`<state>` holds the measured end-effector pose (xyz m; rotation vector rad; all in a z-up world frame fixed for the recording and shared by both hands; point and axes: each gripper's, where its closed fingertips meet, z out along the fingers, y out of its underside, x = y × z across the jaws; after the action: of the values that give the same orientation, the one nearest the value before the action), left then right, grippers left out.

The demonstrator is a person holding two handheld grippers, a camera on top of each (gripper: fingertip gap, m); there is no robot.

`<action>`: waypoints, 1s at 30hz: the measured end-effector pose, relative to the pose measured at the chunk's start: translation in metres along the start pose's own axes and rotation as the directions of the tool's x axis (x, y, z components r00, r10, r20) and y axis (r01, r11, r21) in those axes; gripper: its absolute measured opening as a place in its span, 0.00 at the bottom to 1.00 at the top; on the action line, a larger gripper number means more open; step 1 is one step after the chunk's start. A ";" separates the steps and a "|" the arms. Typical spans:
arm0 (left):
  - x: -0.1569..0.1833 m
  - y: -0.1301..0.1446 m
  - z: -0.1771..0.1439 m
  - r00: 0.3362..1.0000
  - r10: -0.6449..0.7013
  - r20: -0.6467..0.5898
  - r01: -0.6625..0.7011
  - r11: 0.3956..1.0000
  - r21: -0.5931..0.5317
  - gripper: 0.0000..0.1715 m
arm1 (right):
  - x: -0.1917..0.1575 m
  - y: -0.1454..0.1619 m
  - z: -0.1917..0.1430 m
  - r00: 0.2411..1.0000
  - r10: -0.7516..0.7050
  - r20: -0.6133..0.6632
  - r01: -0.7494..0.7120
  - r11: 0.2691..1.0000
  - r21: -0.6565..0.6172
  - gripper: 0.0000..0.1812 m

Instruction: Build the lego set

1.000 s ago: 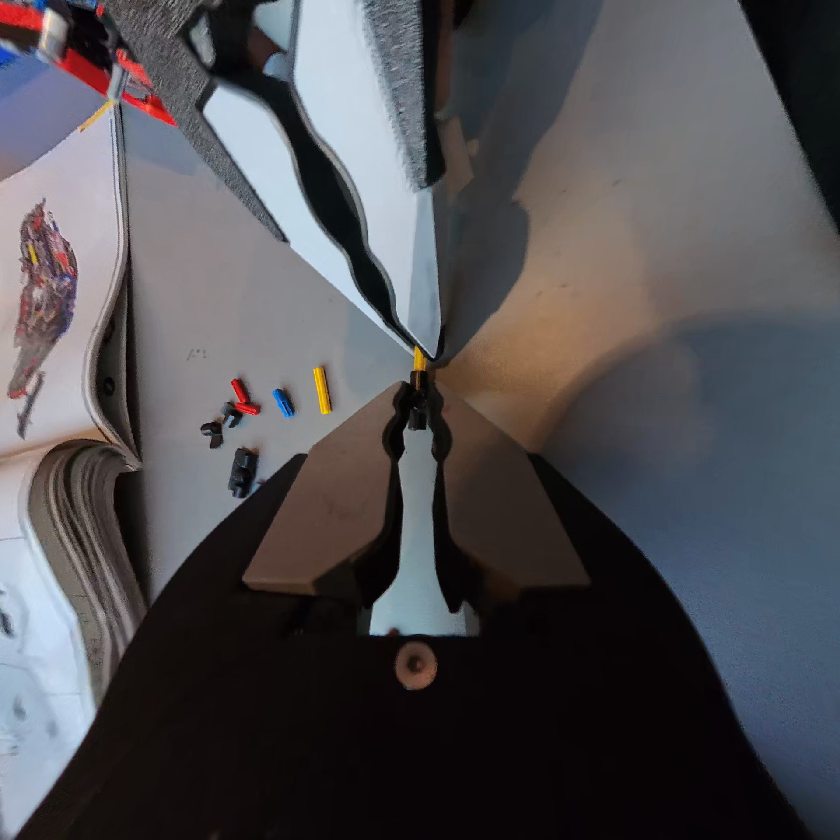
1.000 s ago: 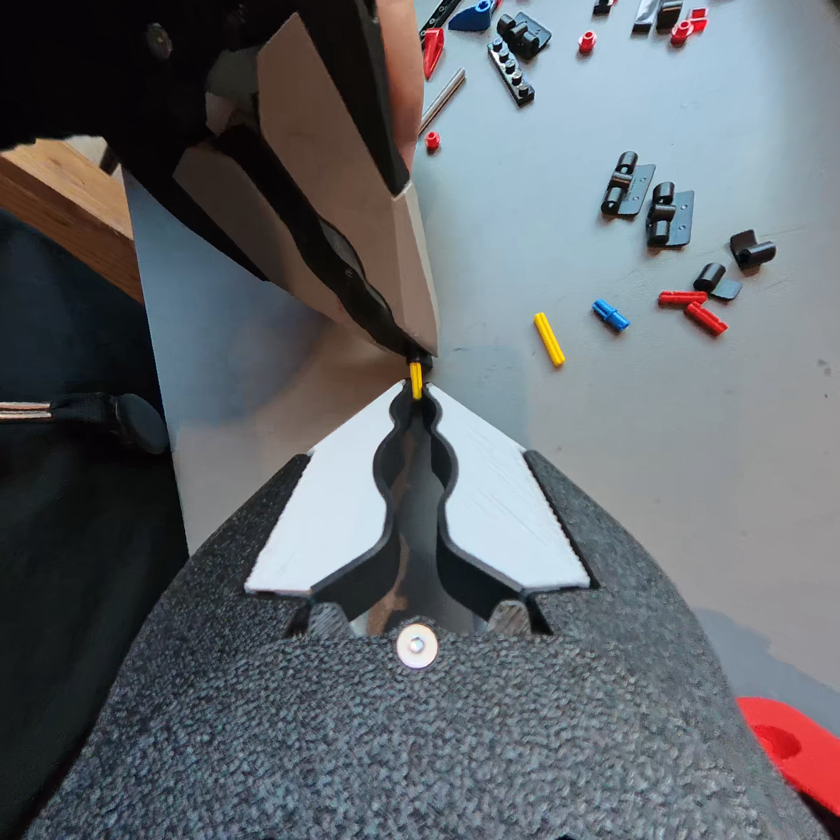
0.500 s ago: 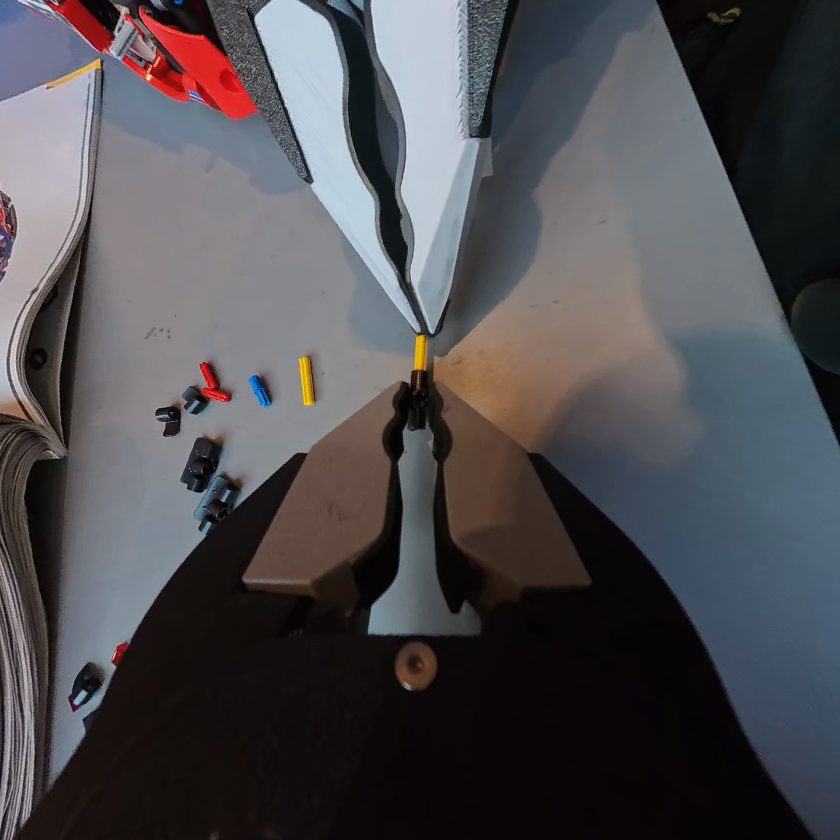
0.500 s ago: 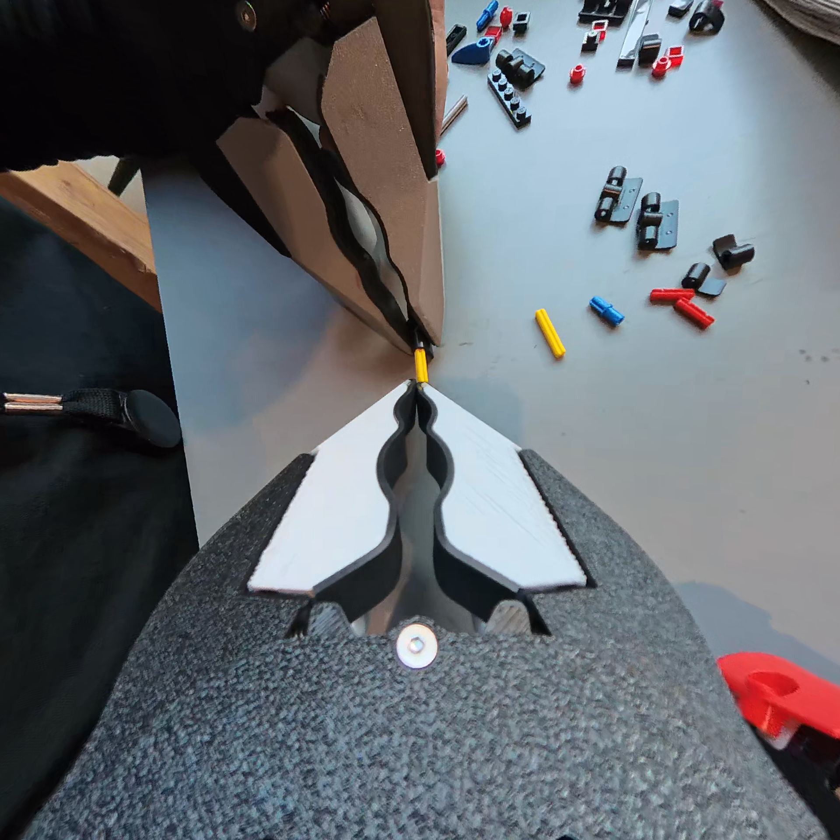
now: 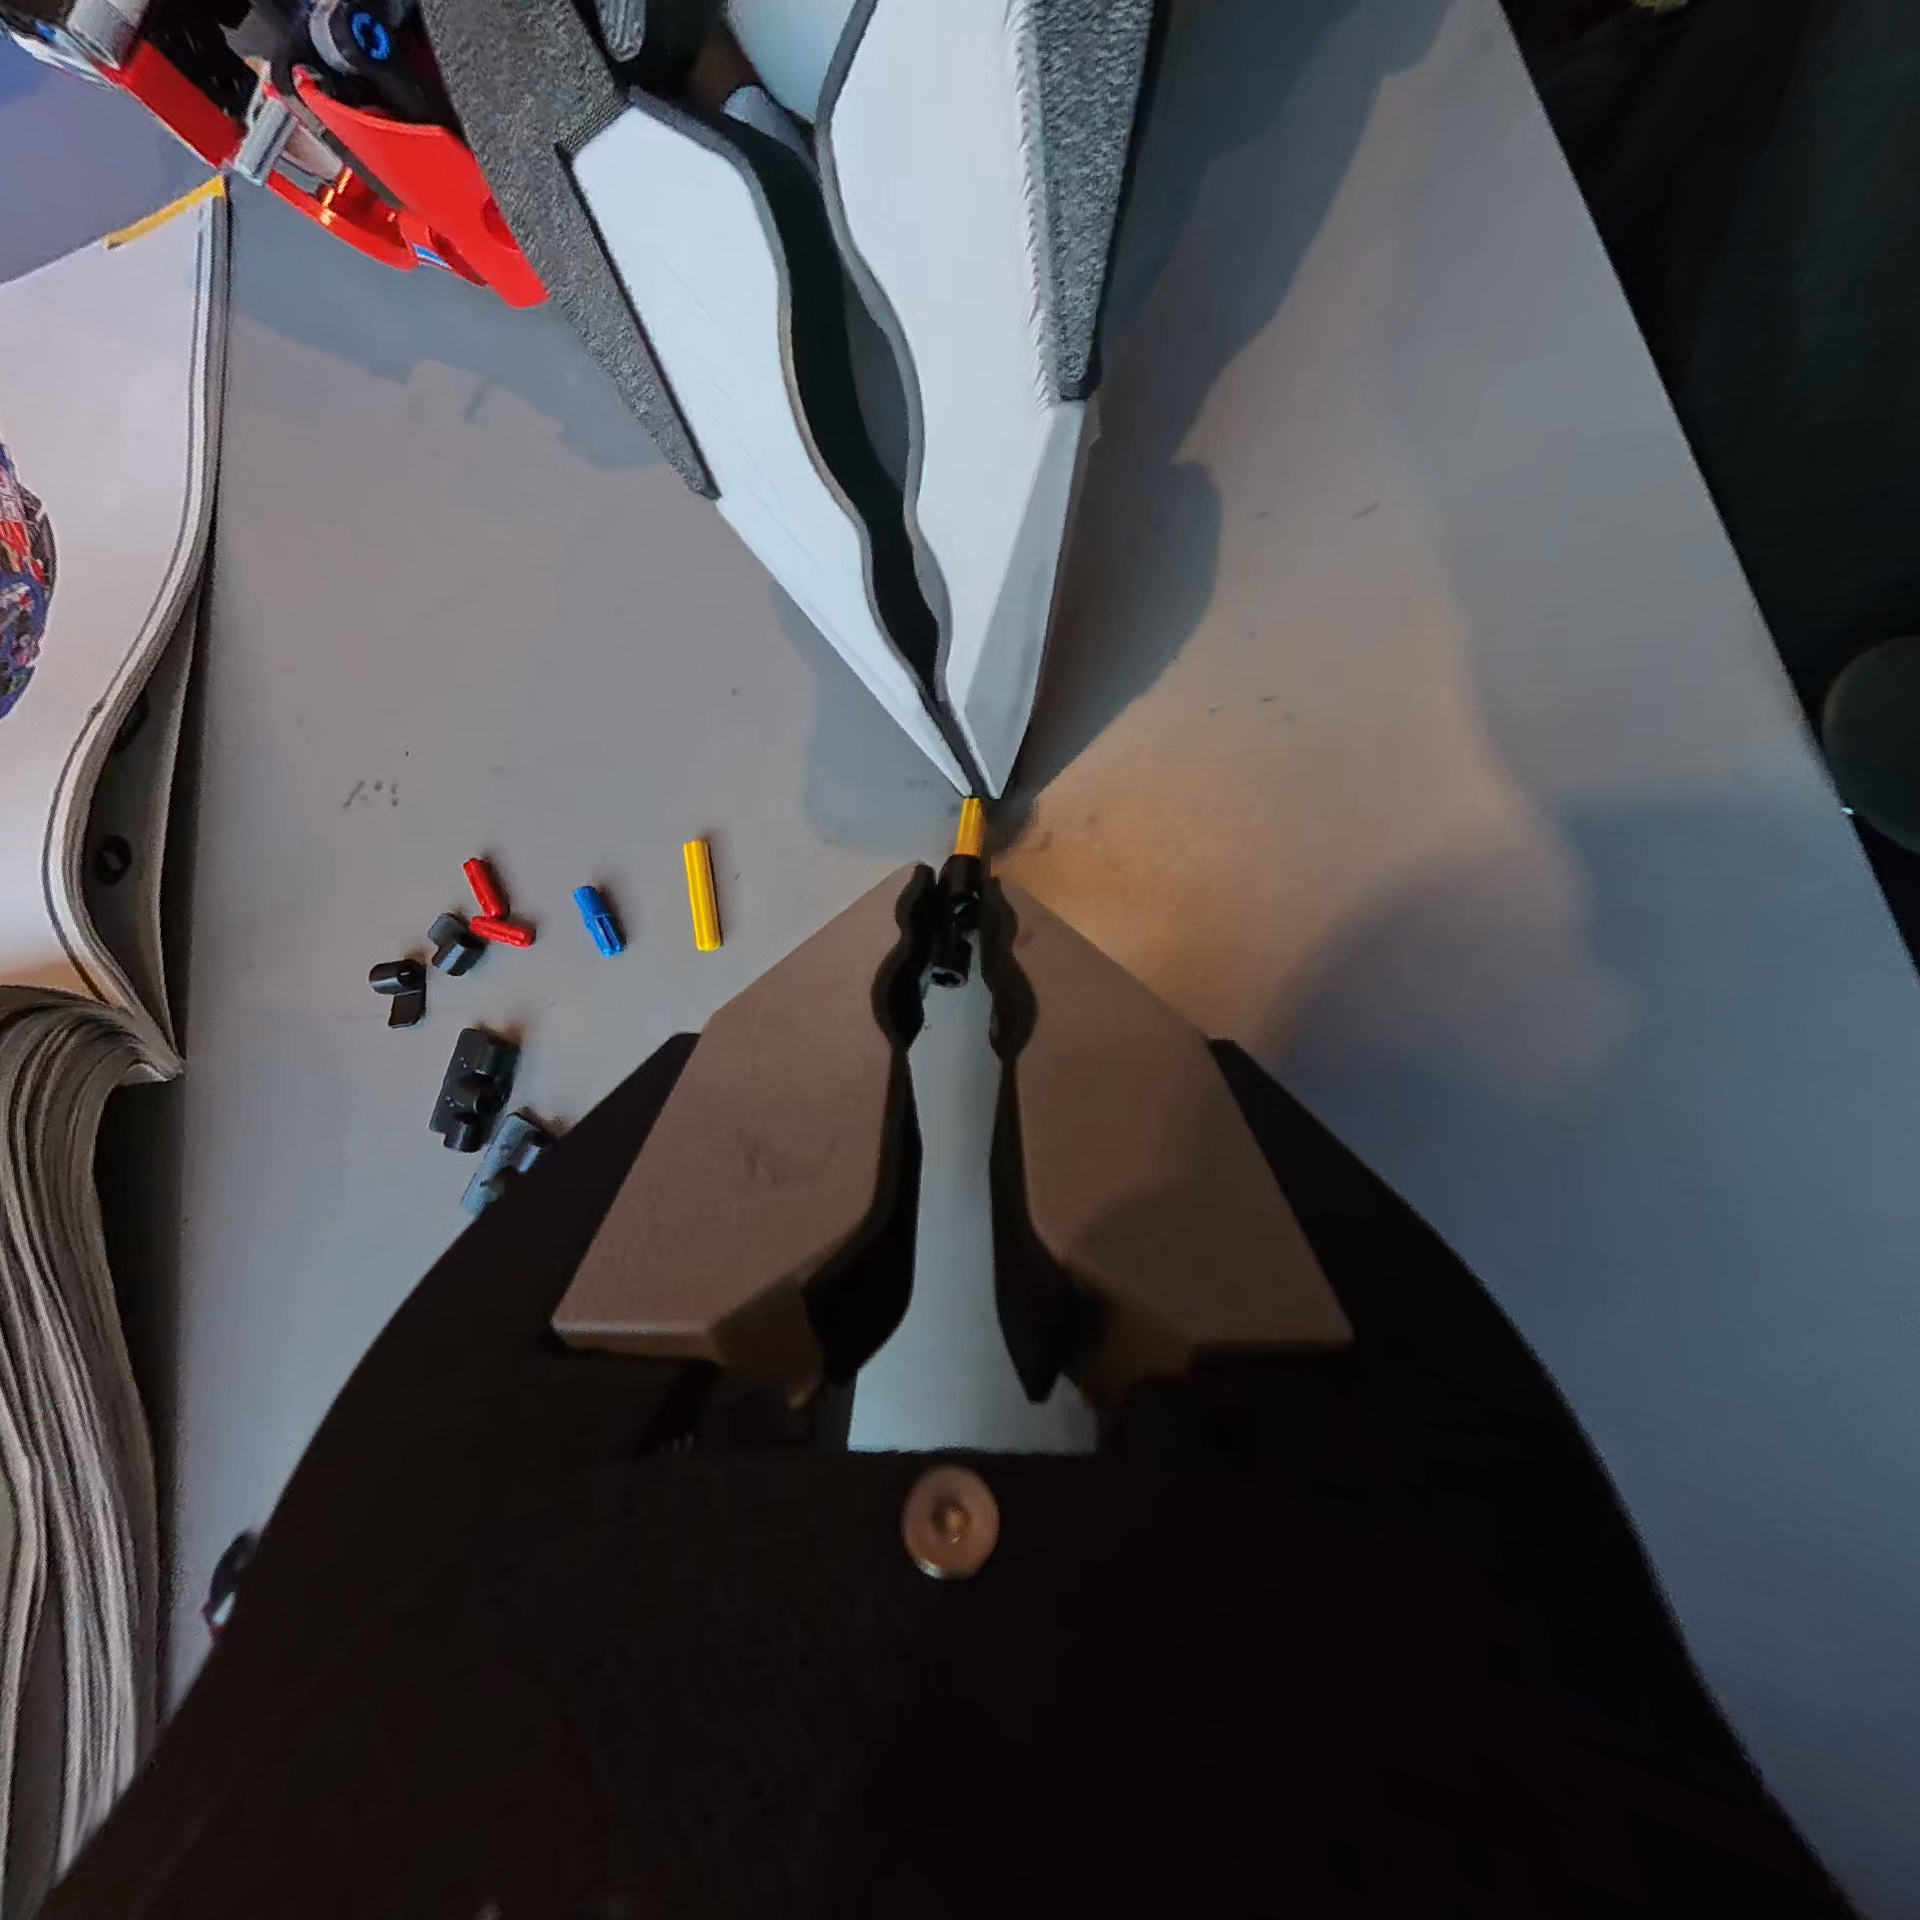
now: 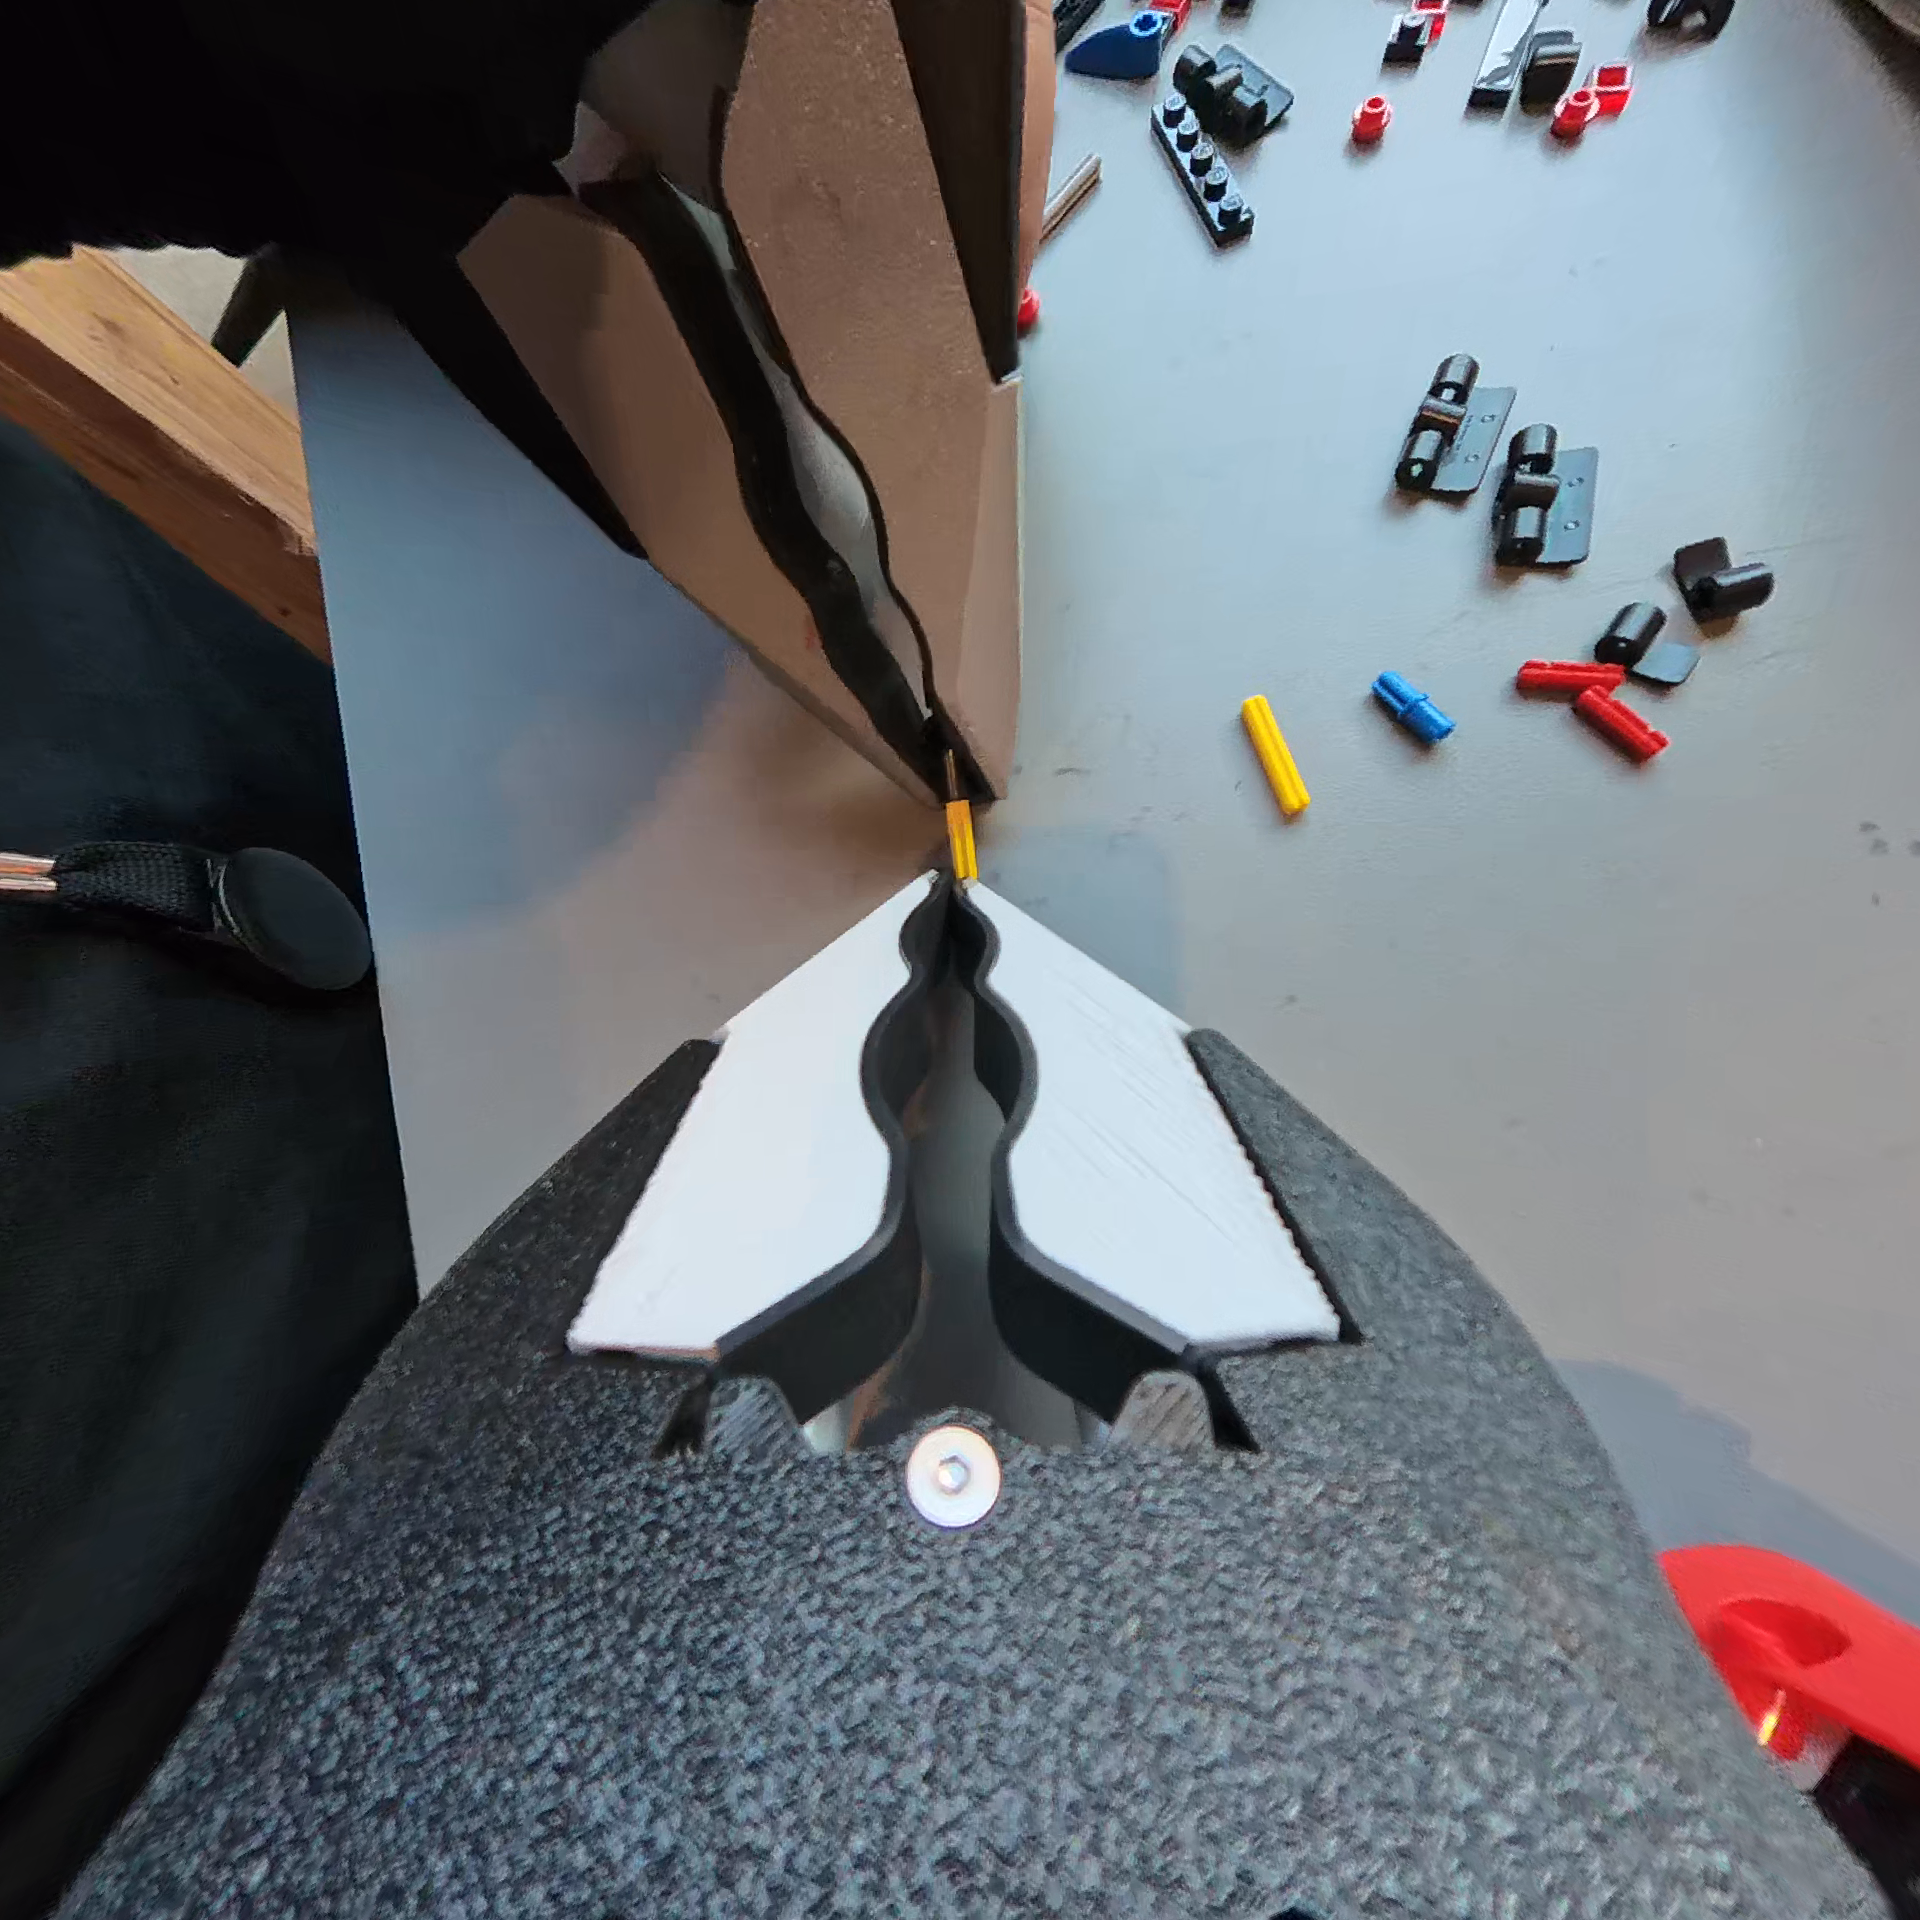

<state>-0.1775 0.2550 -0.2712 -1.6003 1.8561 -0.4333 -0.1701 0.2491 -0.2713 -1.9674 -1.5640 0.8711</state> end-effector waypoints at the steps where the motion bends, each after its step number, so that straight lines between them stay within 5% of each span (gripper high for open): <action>1: 0.000 0.000 0.000 1.000 0.005 0.004 -0.005 1.000 0.000 0.03 | 0.000 0.000 0.000 1.000 0.004 -0.001 -0.004 1.000 0.002 0.00; 10: -0.005 0.006 -0.003 0.999 -0.026 0.033 0.027 0.999 -0.018 0.03 | 0.008 -0.009 -0.011 0.995 0.062 -0.074 -0.054 0.992 0.113 0.03; 19: -0.026 0.041 -0.025 0.954 -0.218 0.207 0.257 0.949 -0.182 0.03 | 0.015 -0.013 -0.030 0.984 0.040 -0.173 -0.002 0.977 0.215 0.06; 26: -0.013 0.013 -0.018 0.859 -0.480 0.177 0.499 0.863 -0.080 0.18 | 0.011 -0.031 -0.042 0.963 -0.092 -0.254 0.172 0.934 0.314 0.06; 30: -0.019 0.011 -0.046 0.791 -0.587 0.172 0.597 0.802 -0.006 0.20 | 0.009 -0.040 -0.061 0.940 -0.111 -0.323 0.246 0.877 0.413 0.06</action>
<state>-0.2146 0.2684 -0.2390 -2.1870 1.2171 -0.4958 -0.1514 0.2685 -0.2029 -1.5102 -1.2190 0.7438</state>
